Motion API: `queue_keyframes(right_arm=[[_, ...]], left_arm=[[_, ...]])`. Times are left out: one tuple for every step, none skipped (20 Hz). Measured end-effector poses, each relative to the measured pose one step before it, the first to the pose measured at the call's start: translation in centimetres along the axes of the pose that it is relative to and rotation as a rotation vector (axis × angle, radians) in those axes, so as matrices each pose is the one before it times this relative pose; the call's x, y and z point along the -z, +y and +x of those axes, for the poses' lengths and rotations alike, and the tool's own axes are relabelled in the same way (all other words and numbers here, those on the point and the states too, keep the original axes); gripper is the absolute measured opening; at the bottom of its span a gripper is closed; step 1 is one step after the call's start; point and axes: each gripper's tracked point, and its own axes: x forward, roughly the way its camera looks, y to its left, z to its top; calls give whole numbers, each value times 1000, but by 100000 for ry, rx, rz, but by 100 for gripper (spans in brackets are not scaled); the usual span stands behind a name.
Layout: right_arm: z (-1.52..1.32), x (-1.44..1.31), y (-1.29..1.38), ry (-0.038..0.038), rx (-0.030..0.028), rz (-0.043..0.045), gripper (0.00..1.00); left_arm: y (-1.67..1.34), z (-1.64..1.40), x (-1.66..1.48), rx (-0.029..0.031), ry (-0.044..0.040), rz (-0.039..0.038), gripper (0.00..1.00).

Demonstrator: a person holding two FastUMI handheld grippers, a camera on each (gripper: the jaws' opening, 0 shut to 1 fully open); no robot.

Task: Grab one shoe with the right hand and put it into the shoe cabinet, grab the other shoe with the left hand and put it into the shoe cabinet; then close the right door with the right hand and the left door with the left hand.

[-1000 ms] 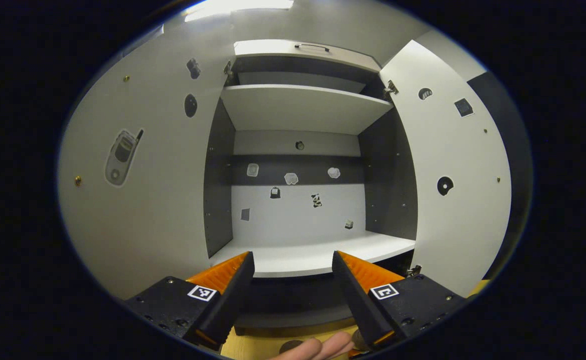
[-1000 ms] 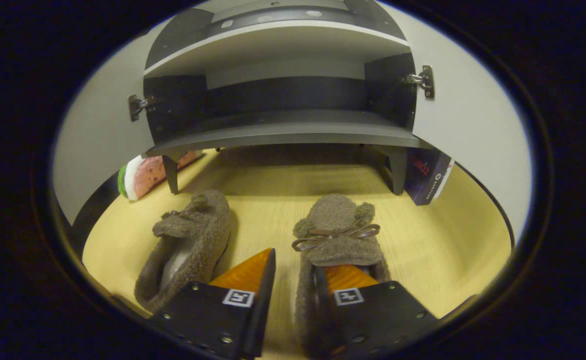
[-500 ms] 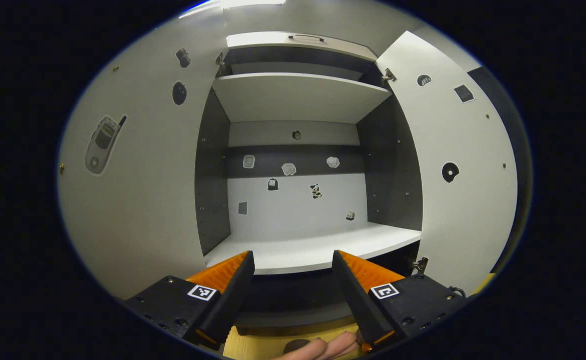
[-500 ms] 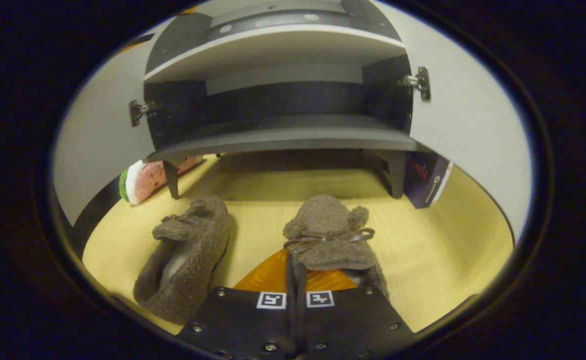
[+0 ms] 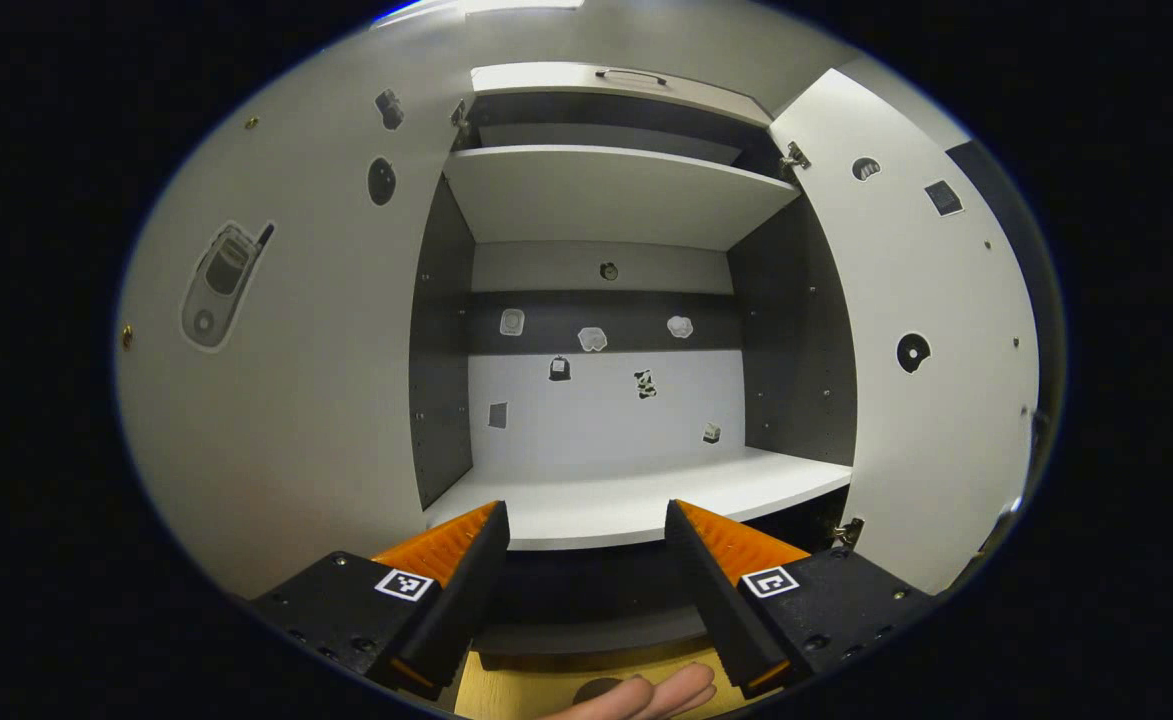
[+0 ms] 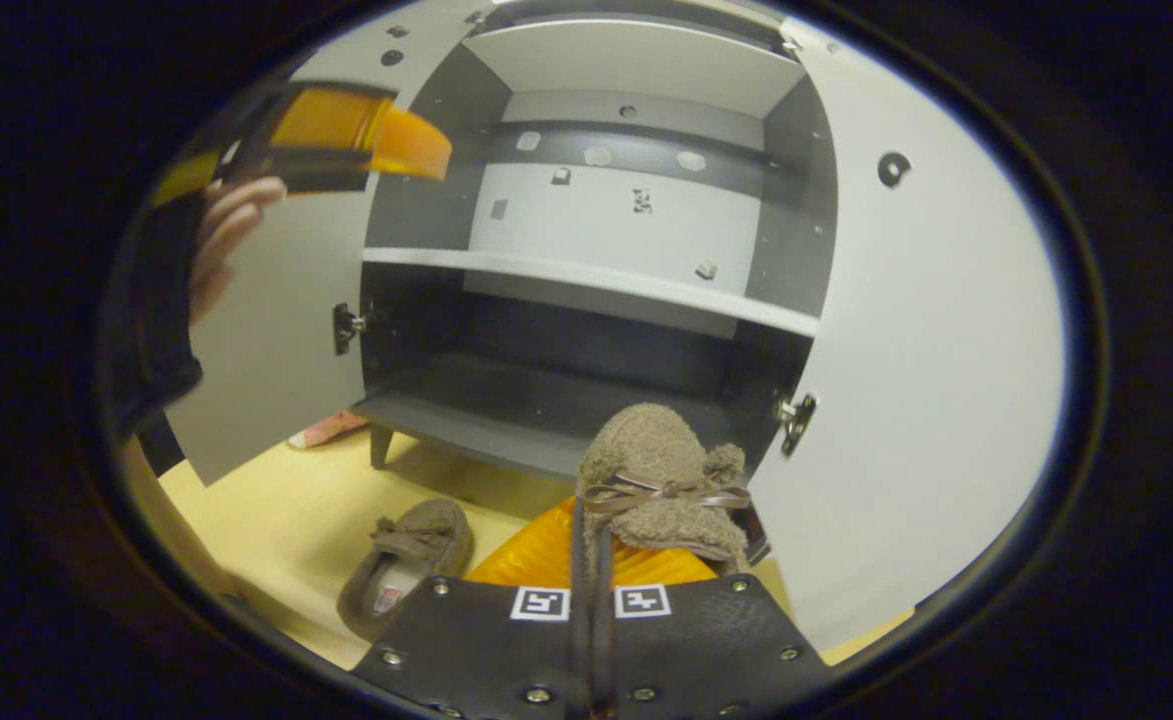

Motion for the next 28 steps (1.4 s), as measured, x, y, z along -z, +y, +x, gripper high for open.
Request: queue_keyframes(right_arm=[[-365, -2091, -407, -1481, -1561, 905, 2], [-669, -2165, -131, -1707, -1042, 1243, 2], [-266, -2148, -480, -1142, 64, 1371, 2], [-116, -2260, -465, -1252, -206, 1197, 2], [100, -1995, -297, -1383, -289, 1480, 2], [231, -1934, -70, -740, -736, 731, 2], [274, -1748, -347, -708, 101, 192, 2], [419, -1639, -237, -142, 1019, 489, 2], [417, -1403, -204, -246, 1170, -315, 2], [620, -1586, 149, -1017, 252, -904, 2], [1077, -1485, 110, -668, 166, -787, 2], [909, -1033, 38, 266, 537, -203, 2], [1171, -849, -25, 776, 673, -220, 2], [1311, -722, 60, 900, 744, 295, 2], [1483, -419, -42, 1380, 1241, -471, 2], [1566, -437, -173, 1324, 1885, 231, 2], [1678, -347, -190, 1012, 2135, 8, 2], [1833, -174, -156, 1241, 1775, -593, 2], [1650, 238, 52, 2011, 1313, -377, 4], [1664, 176, 101, 1937, 478, -369, 3], [1512, 146, -71, 1619, 143, -718, 0], [1607, 67, -274, 742, 905, -1170, 3], [1527, 330, -534, 1245, 1722, -2008, 3], [1394, 308, -729, 1115, 2651, -2595, 3], [1343, 408, -554, 1052, 2763, -2665, 4], [1206, 403, -581, 1108, 2092, -3204, 4], [983, 553, -109, 1968, 885, -1010, 4], [733, 401, 5, 1313, 191, -288, 3]], left_arm=[[193, -133, -97, -246, -31, -175, 96], [139, -1, -308, -125, -1063, 223, 96], [183, -123, -243, -306, -874, 338, 96], [133, -110, -59, -274, -412, 302, 96], [72, -119, -94, -135, -235, -119, 96], [-44, -9, -83, 77, -145, -231, 96], [-86, -87, 54, 219, 327, 60, 96], [-13, -20, 144, 192, 596, 127, 96], [-43, -48, 5, 35, 345, 0, 96], [-49, -59, 18, 72, 49, -129, 96], [-84, -127, -65, 238, 99, -86, 96], [-54, -72, 21, 353, -40, 5, 96], [-90, -111, -122, 434, -176, 102, 96], [38, -44, -51, 117, -278, 16, 96], [121, 1, -62, -222, -160, -179, 96], [-53, -94, -4, -28, -181, -47, 96], [-38, -4, -10, -51, 122, 11, 96], [-43, -1, 171, 187, 519, 219, 96], [-84, 70, 112, 423, 365, 78, 96], [-138, 26, 159, 365, 565, -63, 96], [5, 52, 28, 116, 299, -139, 96], [80, 67, 91, -112, 191, -72, 96], [191, 74, -64, -322, -68, 58, 96], [229, 87, 1, -497, -284, 129, 96], [221, 100, -53, -744, -94, 166, 96], [266, 104, 52, -953, -222, 122, 96], [164, 127, 3, -906, -110, 201, 96], [18, 140, 3, -516, -356, 143, 96]])
